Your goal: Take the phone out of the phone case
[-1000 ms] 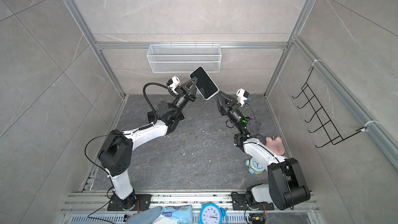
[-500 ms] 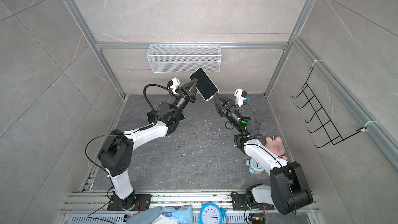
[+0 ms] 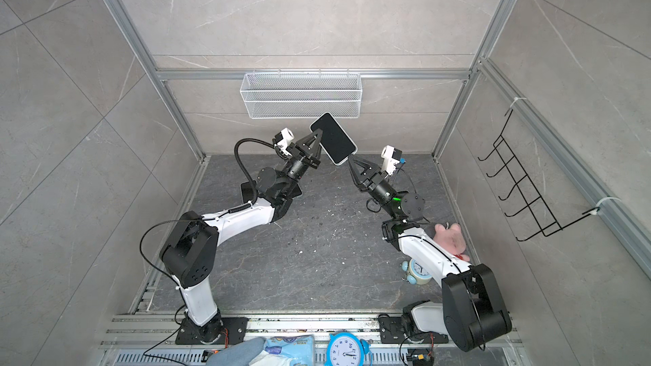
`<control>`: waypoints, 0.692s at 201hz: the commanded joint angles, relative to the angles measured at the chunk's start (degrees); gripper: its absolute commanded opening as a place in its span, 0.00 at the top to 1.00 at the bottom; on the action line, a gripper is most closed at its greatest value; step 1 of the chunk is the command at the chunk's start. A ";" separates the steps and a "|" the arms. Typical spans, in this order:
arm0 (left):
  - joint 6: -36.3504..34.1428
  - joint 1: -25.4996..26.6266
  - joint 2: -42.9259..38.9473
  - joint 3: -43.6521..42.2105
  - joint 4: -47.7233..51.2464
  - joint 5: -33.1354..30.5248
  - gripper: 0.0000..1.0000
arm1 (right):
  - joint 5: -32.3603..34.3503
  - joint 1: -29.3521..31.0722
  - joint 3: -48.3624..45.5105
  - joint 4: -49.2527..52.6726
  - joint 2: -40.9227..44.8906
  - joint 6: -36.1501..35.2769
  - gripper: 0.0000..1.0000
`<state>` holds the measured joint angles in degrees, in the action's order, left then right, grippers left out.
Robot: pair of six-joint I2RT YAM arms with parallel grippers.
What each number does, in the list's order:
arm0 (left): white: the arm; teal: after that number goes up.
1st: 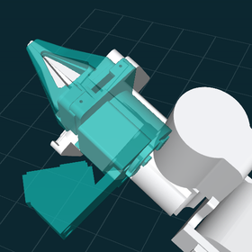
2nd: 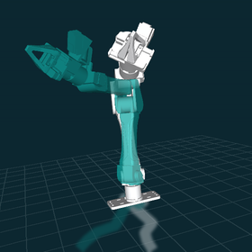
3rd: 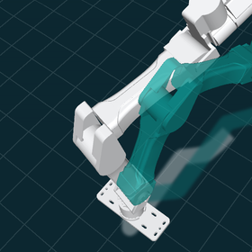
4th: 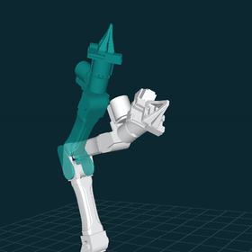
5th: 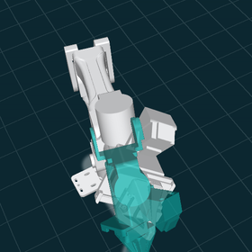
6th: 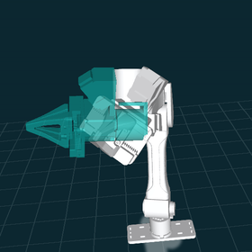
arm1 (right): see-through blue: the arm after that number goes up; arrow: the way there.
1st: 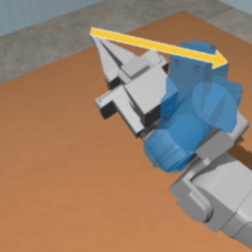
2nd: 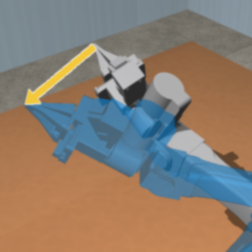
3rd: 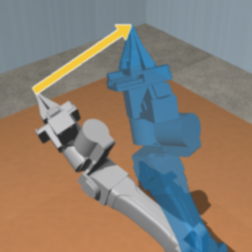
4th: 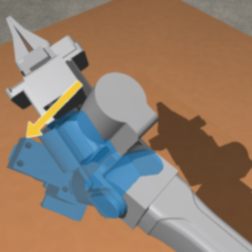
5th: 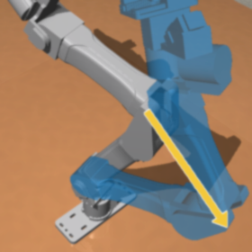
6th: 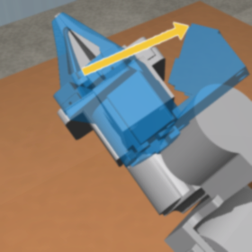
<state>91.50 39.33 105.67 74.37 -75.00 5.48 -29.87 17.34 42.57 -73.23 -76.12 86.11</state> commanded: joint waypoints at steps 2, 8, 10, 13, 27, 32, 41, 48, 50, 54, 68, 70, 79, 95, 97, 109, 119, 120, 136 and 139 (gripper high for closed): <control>0.42 0.07 -2.54 1.02 -6.01 -0.73 1.00 | -0.45 0.43 -0.15 1.73 0.60 -1.81 0.77; 0.33 0.14 -2.53 1.09 -5.99 -0.72 1.00 | -0.24 0.44 -0.44 1.75 0.56 -1.97 0.78; 0.34 0.18 -2.52 1.19 -5.98 -0.68 1.00 | -0.16 0.42 -0.50 1.78 0.58 -2.03 0.78; 0.43 0.18 -2.50 1.21 -5.97 -0.72 1.00 | -0.11 0.50 -0.59 1.84 0.54 -2.01 0.78; 0.67 0.22 -2.46 1.45 -6.02 -0.73 1.00 | -0.02 0.43 -0.86 1.93 0.29 -2.22 0.80; 0.69 0.26 -2.43 1.46 -5.99 -0.86 1.00 | -0.02 0.45 -0.90 1.84 0.19 -2.30 0.80; 0.93 0.31 -2.41 1.63 -6.01 -0.84 1.00 | 0.07 0.40 -1.07 1.83 -0.03 -2.30 0.81; 1.03 0.31 -2.44 1.70 -6.02 -0.82 1.00 | 0.15 0.45 -1.25 1.74 -0.16 -2.34 0.82; 1.04 0.31 -2.47 1.67 -5.96 -0.82 1.00 | 0.16 0.46 -1.25 1.77 -0.19 -2.34 0.82; 1.04 0.30 -2.47 1.71 -5.96 -0.84 1.00 | 0.16 0.44 -1.34 1.78 -0.28 -2.42 0.82; 0.96 0.48 -2.47 2.06 -5.98 -0.31 1.00 | 0.30 0.42 -1.34 2.03 -0.68 -2.60 0.83; 1.02 0.48 -2.48 2.15 -5.97 -0.29 1.00 | 0.37 0.41 -1.34 2.10 -0.70 -2.61 0.83; 0.98 0.64 -2.37 2.27 -6.01 -0.29 1.00 | 0.59 0.42 -1.30 2.08 -1.06 -2.61 0.83; 0.74 0.68 -2.23 2.31 -5.99 -0.03 1.00 | 0.51 0.42 -0.52 2.14 -1.80 -2.75 0.83; 0.84 0.73 -2.18 2.37 -5.98 -0.03 1.00 | 0.51 0.46 -0.50 2.18 -1.82 -2.77 0.83; 0.88 0.79 -2.05 2.58 -6.01 0.24 1.00 | 0.51 0.41 -0.21 2.56 -2.26 -2.87 0.83; 0.81 0.79 -2.07 2.62 -5.97 0.33 1.00 | 0.47 0.44 -0.12 3.65 -2.49 -3.21 0.83; 0.80 0.81 -2.06 2.62 -6.00 0.33 1.00 | 0.50 0.42 -0.12 3.87 -2.49 -3.26 0.84; 0.31 0.92 -2.22 2.91 -5.97 0.74 1.00 | 0.68 0.45 -0.20 6.54 -2.48 -4.31 0.84; 0.30 1.00 -2.18 2.97 -5.98 0.83 1.00 | 0.69 0.44 -0.20 7.01 -2.46 -4.42 0.85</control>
<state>91.42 39.24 105.67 74.35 -72.82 4.40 -28.99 17.45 42.00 -72.73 -77.34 83.72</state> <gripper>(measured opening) 0.121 0.162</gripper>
